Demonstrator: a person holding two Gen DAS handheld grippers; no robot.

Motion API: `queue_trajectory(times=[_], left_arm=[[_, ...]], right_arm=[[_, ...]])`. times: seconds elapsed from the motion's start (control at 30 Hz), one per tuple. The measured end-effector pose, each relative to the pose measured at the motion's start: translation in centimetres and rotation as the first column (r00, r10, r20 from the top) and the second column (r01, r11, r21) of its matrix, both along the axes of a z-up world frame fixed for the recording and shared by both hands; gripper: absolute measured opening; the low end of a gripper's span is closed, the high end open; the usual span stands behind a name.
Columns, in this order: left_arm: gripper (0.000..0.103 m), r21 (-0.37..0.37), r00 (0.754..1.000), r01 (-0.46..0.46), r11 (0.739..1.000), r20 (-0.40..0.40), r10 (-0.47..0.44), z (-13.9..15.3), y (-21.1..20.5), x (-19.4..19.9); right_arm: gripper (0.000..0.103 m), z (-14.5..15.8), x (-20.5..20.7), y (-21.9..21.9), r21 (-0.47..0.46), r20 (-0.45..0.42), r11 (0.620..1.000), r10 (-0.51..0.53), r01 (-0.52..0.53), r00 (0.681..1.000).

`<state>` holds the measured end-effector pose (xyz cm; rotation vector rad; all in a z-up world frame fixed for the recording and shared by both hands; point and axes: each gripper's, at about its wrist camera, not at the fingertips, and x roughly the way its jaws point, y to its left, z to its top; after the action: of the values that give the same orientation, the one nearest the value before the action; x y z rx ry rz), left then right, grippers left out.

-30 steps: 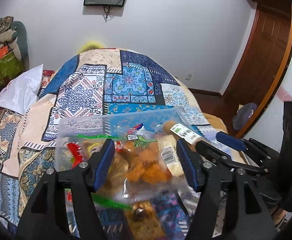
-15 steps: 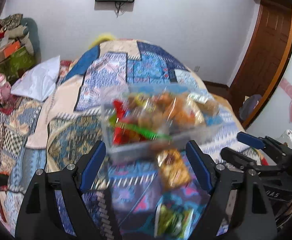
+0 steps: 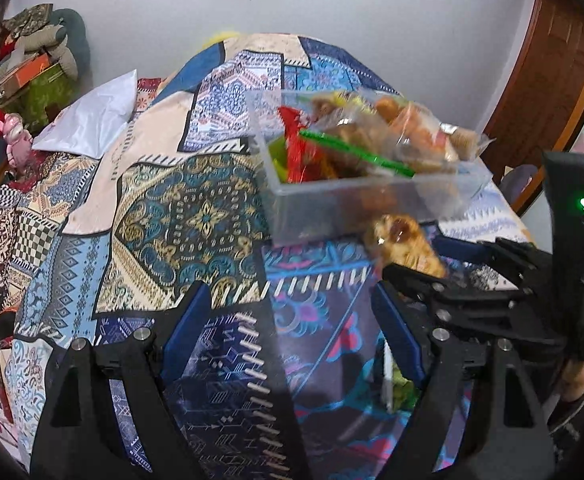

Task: Organize snacks
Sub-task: 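Grasp the green pea bag with the left tool while the right tool grasps the pastry pack, then carry the pea bag and pastry pack into the clear box, release both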

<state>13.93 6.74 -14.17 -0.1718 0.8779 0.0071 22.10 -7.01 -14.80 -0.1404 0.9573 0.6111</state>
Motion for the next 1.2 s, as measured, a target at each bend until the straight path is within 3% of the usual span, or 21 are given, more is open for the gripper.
queue_trajectory(times=[0.13,0.2,0.23,0.77,1.03,1.2], left_arm=[[0.082,-0.008,1.000,0.009,1.000,-0.016,-0.009,-0.7,-0.1,-0.5],[0.082,-0.008,1.000,0.021,1.000,-0.022,-0.022,-1.0,-0.4,-0.8],[0.082,-0.008,0.999,0.027,1.000,-0.025,-0.027,-1.1,-0.7,-1.0],[0.082,-0.056,0.979,0.157,0.986,-0.122,-0.163,-3.6,-7.0,-2.6],[0.082,-0.015,0.973,0.201,0.979,-0.108,-0.202,-4.2,-9.5,-2.7],[0.060,0.033,0.970,0.233,0.972,-0.075,-0.230,-4.5,-10.3,-3.0]], right_arm=[[0.069,-1.0,0.1,-0.3,-0.010,-0.019,0.999,-0.037,0.037,0.999],[0.050,-1.1,0.0,-0.9,0.022,-0.039,0.999,-0.035,0.036,0.999],[0.046,-1.0,-0.3,-1.2,0.030,-0.045,0.999,-0.032,0.033,0.998],[0.044,-0.1,-5.7,-6.5,0.025,-0.013,0.999,-0.048,0.048,0.999],[0.044,-0.1,-7.3,-9.5,0.037,-0.026,0.995,-0.088,0.089,0.996],[0.044,0.0,-7.5,-9.7,0.061,-0.028,0.993,-0.101,0.102,0.995]])
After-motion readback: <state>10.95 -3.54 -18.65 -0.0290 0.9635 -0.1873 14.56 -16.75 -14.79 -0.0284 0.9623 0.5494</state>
